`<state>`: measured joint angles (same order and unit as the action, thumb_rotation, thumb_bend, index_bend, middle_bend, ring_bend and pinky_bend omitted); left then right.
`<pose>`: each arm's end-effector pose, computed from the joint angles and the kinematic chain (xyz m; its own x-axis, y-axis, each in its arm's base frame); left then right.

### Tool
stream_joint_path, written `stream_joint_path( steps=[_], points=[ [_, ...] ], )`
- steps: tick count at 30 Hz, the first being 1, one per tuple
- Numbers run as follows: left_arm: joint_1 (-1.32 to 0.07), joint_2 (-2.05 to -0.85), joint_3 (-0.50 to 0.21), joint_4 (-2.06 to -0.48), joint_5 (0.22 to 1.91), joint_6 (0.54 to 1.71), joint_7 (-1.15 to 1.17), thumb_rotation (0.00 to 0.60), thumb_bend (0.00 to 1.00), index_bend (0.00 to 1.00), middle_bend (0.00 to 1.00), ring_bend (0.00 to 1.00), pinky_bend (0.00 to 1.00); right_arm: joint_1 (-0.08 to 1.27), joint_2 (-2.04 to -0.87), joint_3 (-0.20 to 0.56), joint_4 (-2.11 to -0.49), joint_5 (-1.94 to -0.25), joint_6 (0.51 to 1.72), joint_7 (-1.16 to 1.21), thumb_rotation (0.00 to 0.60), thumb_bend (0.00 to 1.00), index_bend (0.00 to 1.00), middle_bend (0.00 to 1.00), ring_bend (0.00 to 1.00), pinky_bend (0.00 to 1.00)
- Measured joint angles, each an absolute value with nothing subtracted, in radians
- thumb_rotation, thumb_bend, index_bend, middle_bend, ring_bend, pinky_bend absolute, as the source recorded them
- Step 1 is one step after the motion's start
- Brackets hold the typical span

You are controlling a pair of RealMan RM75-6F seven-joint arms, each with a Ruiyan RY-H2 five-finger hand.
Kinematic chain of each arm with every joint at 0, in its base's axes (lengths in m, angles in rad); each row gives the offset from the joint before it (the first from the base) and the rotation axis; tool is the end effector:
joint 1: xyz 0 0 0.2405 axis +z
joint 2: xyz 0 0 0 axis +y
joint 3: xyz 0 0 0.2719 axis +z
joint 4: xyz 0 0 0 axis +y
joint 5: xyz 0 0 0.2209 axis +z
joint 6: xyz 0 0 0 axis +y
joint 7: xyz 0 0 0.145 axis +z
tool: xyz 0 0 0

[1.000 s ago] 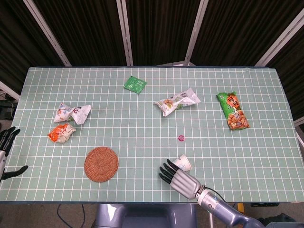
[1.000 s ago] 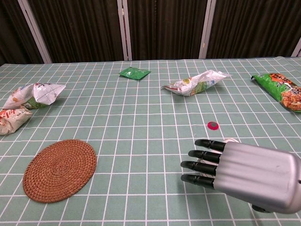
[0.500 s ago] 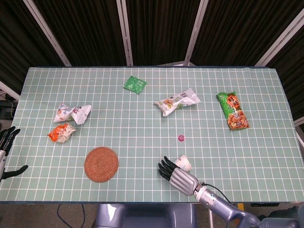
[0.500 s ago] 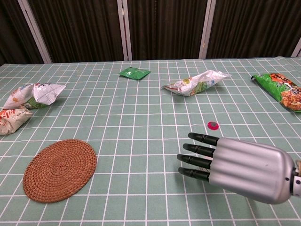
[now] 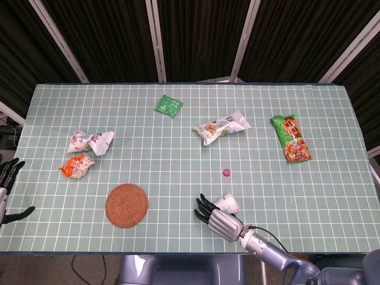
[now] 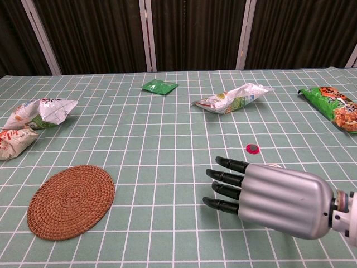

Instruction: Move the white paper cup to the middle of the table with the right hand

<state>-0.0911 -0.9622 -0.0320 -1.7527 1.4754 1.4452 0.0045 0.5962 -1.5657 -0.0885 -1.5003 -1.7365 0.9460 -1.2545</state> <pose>-0.3167 0.1803 0.1879 0.4127 0.0566 0.9091 0.9104 0.0062 -0.4137 -0.1784 -0.2280 -0.0735 0.8358 0.5202 0.1758 0.2447 -0.6395 0.7288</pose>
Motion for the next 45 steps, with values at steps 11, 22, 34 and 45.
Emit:
stream_joint_path(
  steps=[11,22,34,45],
  points=[
    [-0.091,-0.958,-0.032,-1.752,1.478,1.447,-0.006,0.600,0.00,0.00,0.00,0.00,0.00,0.596,-1.590,-0.083,-1.450,-1.748,0.947,-1.236,0.600,0.27,0.16,0.36,0.21,0.44],
    [-0.092,-0.960,-0.031,-1.752,1.478,1.445,-0.004,0.600,0.00,0.00,0.00,0.00,0.00,0.602,-1.591,-0.081,-1.421,-1.785,0.979,-1.174,0.600,0.33,0.20,0.39,0.24,0.50],
    [-0.094,-0.957,-0.030,-1.754,1.477,1.440,-0.010,0.600,0.00,0.00,0.00,0.00,0.00,0.588,-1.600,0.016,-1.460,-1.708,1.080,-0.889,0.600,0.32,0.20,0.39,0.26,0.53],
    [-0.096,-0.954,-0.031,-1.753,1.474,1.433,-0.019,0.600,0.00,0.00,0.00,0.00,0.00,0.574,-1.657,0.236,-1.482,-1.351,1.103,-0.529,0.600,0.32,0.20,0.39,0.26,0.51]
  ],
)
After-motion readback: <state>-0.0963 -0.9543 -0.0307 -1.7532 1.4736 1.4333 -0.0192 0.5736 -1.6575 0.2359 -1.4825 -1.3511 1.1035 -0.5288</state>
